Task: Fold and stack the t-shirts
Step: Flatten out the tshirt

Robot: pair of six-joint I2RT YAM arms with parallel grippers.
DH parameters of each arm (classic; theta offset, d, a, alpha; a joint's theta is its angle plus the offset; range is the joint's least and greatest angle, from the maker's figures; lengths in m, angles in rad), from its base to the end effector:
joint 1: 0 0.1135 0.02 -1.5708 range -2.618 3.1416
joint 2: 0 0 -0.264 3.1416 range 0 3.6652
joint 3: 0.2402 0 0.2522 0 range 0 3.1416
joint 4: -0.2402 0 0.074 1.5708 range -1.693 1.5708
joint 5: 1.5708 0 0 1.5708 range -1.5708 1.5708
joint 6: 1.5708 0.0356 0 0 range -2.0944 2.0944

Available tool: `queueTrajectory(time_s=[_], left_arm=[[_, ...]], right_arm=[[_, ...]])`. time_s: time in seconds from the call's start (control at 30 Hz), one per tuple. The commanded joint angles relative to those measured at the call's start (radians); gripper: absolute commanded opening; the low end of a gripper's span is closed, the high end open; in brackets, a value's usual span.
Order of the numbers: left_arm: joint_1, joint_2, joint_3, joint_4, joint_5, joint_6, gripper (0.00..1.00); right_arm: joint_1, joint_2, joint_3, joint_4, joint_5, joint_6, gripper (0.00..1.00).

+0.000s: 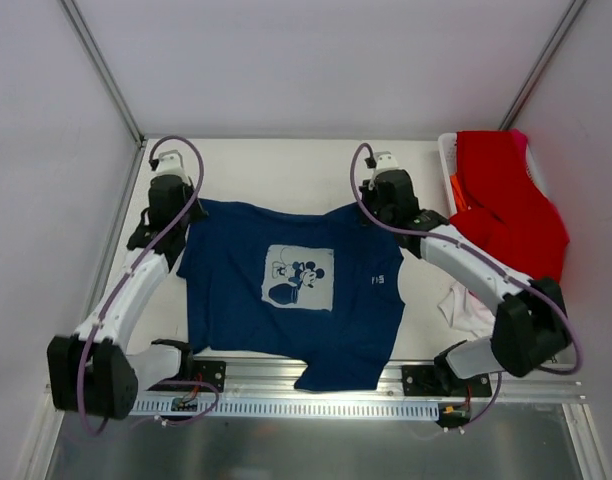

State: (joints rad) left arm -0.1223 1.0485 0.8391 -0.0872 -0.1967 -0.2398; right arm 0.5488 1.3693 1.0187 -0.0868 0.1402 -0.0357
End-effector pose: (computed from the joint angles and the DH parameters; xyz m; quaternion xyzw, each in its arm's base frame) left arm 0.2436 -0.0229 0.3182 -0.1053 0.7951 -0.0290 0.5965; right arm 0.2729 0.1610 0.2981 -0.2065 0.8168 0.0787 0.5330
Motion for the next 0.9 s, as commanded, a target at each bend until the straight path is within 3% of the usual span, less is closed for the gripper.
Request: queueTrajectory(time_s=[0.0,0.2,0.4,0.63,0.87], left_arm=[[0.01,0.205,0.054,0.19,-0.058,0.005,0.0],[0.058,0.542,0.227,0.236,-0.012,0.025,0.0],[0.09,0.769,0.391,0.256,0.02,0.051,0.0],[0.124,0.93,0.599,0.167,-0.012,0.002,0.0],[0.165,1.027,0.692,0.164,-0.04,0.019,0.0]], right_arm=[[-0.019,0.127,0.119,0.114,0.03,-0.046,0.0],[-0.047,0.353,0.271,0.113,0.042,-0.11,0.0],[-0.075,0.522,0.444,0.113,0.064,-0.161,0.0],[-0.087,0.7,0.653,0.091,0.061,-0.187,0.01],[-0.087,0.869,0.863,0.101,0.065,-0.19,0.02]])
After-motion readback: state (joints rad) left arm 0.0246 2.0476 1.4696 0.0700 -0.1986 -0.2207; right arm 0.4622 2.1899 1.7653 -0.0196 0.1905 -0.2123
